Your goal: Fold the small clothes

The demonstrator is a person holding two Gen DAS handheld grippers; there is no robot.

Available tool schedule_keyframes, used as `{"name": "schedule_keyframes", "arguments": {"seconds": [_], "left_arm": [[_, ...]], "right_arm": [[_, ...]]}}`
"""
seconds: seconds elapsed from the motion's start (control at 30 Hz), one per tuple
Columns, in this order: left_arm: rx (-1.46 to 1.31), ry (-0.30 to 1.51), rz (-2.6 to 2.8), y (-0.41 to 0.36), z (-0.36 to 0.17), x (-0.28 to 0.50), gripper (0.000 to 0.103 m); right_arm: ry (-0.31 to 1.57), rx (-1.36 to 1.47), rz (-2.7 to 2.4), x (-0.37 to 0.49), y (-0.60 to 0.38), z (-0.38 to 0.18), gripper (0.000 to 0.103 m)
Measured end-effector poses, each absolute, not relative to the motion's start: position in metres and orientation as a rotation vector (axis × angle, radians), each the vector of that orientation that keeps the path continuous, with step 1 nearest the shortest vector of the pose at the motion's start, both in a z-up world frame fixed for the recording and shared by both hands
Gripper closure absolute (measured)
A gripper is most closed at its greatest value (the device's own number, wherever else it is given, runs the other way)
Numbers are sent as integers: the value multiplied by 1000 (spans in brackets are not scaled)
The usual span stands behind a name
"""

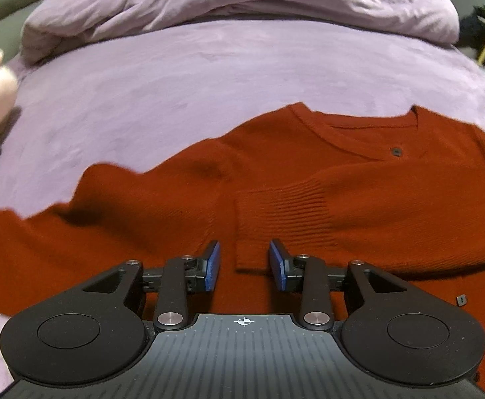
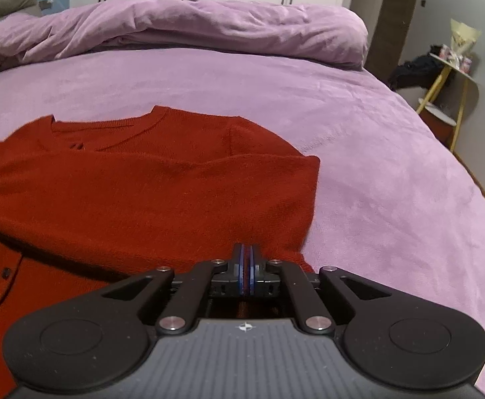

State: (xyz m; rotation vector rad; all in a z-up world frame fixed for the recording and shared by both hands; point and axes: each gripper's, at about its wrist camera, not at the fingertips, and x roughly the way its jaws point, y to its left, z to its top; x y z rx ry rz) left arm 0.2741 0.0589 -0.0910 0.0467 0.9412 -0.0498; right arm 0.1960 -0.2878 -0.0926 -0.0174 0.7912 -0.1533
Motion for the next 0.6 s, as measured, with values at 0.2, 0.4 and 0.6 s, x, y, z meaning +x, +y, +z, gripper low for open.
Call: {"name": "schedule_keyframes", "arguments": {"seconds": [0.2,0.4,0.6], "left_arm": [[-23,941,-29,93,-82,251,58],[-399,911,-25,171,-77,209,45],[-681,805,212,290,-87,167,43]], "right_arm": [[763,84,-108,172,-283,-75,61],[736,279,6,124,-270,-63,46],[760,344,53,111,-265,-62,46]]}}
